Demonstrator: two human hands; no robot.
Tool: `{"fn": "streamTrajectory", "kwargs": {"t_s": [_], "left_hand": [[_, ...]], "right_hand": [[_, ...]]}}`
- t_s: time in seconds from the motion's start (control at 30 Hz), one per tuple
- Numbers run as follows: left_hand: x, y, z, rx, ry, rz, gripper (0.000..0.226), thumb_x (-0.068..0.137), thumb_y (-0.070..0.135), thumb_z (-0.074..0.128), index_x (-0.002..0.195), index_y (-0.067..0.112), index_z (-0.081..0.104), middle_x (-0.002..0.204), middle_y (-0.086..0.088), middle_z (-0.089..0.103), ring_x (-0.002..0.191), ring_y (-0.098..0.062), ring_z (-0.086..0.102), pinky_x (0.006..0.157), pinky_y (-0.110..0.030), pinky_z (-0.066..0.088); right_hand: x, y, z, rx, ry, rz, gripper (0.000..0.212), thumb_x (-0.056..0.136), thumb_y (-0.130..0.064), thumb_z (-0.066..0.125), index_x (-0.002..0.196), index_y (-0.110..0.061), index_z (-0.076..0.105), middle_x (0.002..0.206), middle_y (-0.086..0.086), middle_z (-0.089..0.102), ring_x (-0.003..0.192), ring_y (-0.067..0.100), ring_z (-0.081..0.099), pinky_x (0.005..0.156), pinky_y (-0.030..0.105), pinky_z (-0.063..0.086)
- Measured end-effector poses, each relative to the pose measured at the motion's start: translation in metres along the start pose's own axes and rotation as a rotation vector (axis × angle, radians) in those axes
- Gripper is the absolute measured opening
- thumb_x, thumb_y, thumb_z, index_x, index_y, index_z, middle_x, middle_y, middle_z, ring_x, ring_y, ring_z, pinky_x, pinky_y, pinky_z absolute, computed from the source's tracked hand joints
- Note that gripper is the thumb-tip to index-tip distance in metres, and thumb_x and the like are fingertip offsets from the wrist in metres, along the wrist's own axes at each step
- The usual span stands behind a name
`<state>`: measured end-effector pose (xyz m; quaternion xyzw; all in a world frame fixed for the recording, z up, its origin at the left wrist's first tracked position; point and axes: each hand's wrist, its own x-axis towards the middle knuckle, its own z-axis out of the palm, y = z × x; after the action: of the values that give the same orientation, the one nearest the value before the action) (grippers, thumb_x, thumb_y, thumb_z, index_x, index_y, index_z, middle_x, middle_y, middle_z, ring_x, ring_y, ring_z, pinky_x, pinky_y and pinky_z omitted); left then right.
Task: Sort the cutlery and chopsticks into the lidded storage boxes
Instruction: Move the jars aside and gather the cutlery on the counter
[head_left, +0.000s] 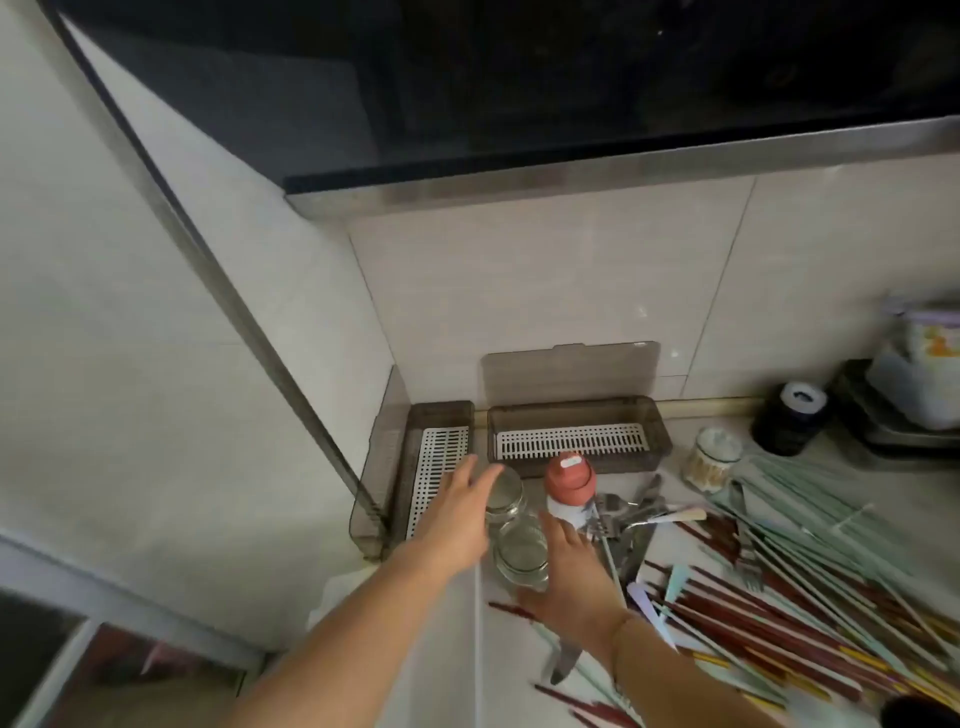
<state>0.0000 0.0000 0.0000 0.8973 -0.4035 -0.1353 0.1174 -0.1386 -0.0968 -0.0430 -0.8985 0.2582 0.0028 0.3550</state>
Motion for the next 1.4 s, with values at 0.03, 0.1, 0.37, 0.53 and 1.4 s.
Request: {"fn": "streamTrajectory", "kwargs": {"t_s": [0.03, 0.1, 0.37, 0.53, 1.4], "left_hand": [[0.008, 0.0, -0.001, 0.032, -0.051, 0.004, 0.085, 0.083, 0.005, 0.064, 0.148, 0.034, 0.018, 0.158, -0.001, 0.011, 0.142, -0.029, 0.021, 0.113, -0.041, 0.031], [0.019, -0.001, -0.001, 0.127, -0.123, 0.023, 0.091, 0.08, 0.009, 0.068, 0.15, 0.033, 0.014, 0.155, -0.004, 0.019, 0.139, -0.031, 0.023, 0.112, -0.044, 0.031], [0.044, -0.008, 0.011, 0.339, -0.106, 0.125, 0.088, 0.075, 0.023, 0.074, 0.145, 0.034, 0.022, 0.141, -0.003, 0.038, 0.126, -0.027, 0.034, 0.105, -0.041, 0.035], [0.054, -0.006, 0.006, 0.406, -0.078, 0.191, 0.077, 0.07, 0.03, 0.075, 0.135, 0.032, 0.035, 0.127, -0.003, 0.052, 0.117, -0.024, 0.045, 0.099, -0.036, 0.041], [0.051, 0.294, -0.021, -0.081, 0.162, 0.625, 0.091, 0.058, 0.068, 0.067, 0.137, 0.044, 0.029, 0.13, 0.015, 0.039, 0.114, -0.008, 0.046, 0.093, -0.029, 0.046]], "right_hand": [[0.001, 0.001, 0.0, 0.02, 0.007, 0.01, 0.096, 0.067, -0.045, 0.071, 0.145, -0.023, 0.021, 0.139, -0.005, 0.04, 0.129, 0.019, 0.039, 0.109, 0.033, 0.035], [0.003, 0.001, 0.002, 0.069, 0.02, 0.022, 0.093, 0.064, -0.045, 0.072, 0.142, -0.025, 0.025, 0.135, -0.006, 0.044, 0.127, 0.019, 0.042, 0.106, 0.033, 0.038], [0.01, 0.005, 0.007, 0.092, 0.034, 0.041, 0.074, 0.061, -0.045, 0.069, 0.123, -0.032, 0.031, 0.114, -0.004, 0.06, 0.098, 0.02, 0.062, 0.08, 0.032, 0.052], [0.007, 0.008, -0.008, 0.05, 0.078, 0.03, 0.072, 0.063, -0.05, 0.065, 0.122, -0.029, 0.03, 0.106, -0.002, 0.061, 0.09, 0.021, 0.063, 0.07, 0.03, 0.052], [-0.154, 0.147, -0.289, 0.117, 0.719, 0.1, 0.067, 0.051, -0.062, 0.072, 0.108, -0.043, 0.042, 0.095, -0.025, 0.058, 0.084, -0.005, 0.054, 0.066, 0.007, 0.041]]}}
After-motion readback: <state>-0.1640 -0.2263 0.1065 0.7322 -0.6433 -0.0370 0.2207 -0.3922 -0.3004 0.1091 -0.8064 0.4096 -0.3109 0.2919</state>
